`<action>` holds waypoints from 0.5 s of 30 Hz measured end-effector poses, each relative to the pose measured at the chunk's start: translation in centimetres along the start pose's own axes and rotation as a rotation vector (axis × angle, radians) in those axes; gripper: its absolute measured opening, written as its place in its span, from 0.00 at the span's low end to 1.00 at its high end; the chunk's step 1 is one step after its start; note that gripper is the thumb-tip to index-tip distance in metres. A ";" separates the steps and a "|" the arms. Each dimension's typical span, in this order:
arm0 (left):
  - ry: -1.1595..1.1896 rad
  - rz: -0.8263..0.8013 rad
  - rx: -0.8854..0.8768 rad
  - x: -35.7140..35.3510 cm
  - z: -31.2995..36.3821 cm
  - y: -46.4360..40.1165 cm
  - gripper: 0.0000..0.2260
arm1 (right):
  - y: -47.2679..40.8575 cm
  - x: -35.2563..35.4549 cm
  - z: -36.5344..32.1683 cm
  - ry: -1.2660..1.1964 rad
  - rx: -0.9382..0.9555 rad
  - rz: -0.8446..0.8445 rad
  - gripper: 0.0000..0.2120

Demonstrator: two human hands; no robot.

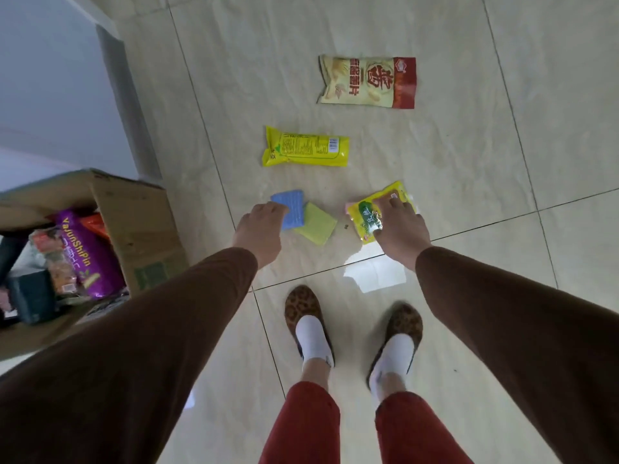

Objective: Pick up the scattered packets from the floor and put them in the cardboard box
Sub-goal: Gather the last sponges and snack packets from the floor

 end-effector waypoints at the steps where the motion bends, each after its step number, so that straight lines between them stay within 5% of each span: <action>1: -0.034 -0.004 -0.014 -0.6 -0.1 -1.5 0.28 | -1.5 -0.6 0.5 0.032 0.020 -0.005 0.28; 8: -0.208 -0.008 -0.059 -5.6 -0.6 -11.4 0.32 | -9.8 -6.5 1.8 0.293 0.284 -0.018 0.35; 15: -0.324 0.074 -0.141 -9.1 -0.6 -15.5 0.31 | -13.7 -10.6 2.8 0.395 0.355 -0.024 0.33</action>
Point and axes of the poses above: each hand's wrist, its own y-axis away from the middle knuckle, its own x-axis out of the back of the hand, z = x × y, the point moved 10 cm from there along -y, towards the middle knuckle, and after that the axes turned 2 degrees about -y, right-handed, at the moved point
